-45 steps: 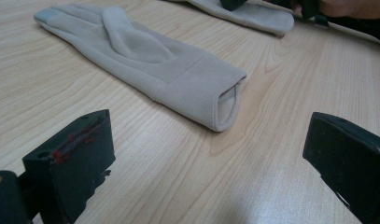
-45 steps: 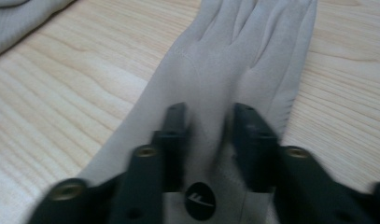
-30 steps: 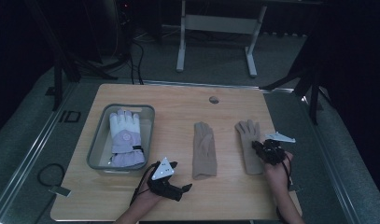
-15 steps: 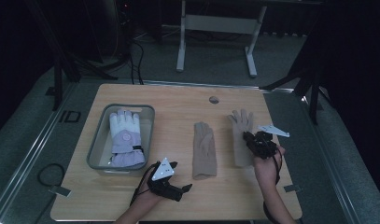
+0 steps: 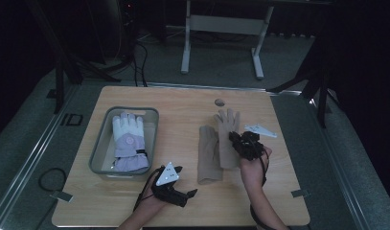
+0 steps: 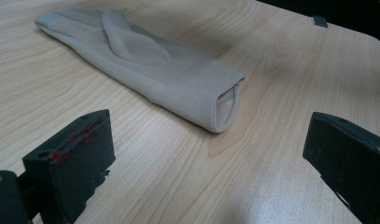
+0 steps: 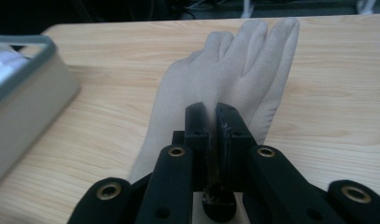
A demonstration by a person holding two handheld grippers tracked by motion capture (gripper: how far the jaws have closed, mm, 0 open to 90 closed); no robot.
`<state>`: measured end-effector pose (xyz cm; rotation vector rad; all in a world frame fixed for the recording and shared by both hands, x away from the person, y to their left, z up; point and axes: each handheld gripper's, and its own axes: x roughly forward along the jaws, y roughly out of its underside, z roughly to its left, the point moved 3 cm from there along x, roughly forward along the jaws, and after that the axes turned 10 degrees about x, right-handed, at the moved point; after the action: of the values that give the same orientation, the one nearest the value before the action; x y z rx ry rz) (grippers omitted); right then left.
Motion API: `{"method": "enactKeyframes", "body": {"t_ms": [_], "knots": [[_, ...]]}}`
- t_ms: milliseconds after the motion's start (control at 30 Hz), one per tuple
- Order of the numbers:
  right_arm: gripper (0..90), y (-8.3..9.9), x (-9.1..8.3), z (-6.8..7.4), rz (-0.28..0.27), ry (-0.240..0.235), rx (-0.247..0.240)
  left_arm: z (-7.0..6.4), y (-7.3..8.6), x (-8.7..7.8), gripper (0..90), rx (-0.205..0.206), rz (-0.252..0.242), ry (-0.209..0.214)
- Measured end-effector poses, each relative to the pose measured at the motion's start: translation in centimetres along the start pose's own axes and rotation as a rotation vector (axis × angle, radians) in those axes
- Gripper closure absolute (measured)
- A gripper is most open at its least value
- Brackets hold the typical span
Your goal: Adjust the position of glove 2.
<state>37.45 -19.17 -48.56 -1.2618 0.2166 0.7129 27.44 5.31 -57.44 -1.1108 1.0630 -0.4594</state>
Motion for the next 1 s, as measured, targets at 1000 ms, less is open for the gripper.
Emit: {"method": "enactKeyframes", "body": {"t_ms": [1000], "knots": [[82.1, 7.4, 5.0, 3.5, 0.104, 0.027, 0.058, -0.3, -0.1, 0.0, 2.0, 0.020, -0.014, 0.008]]}}
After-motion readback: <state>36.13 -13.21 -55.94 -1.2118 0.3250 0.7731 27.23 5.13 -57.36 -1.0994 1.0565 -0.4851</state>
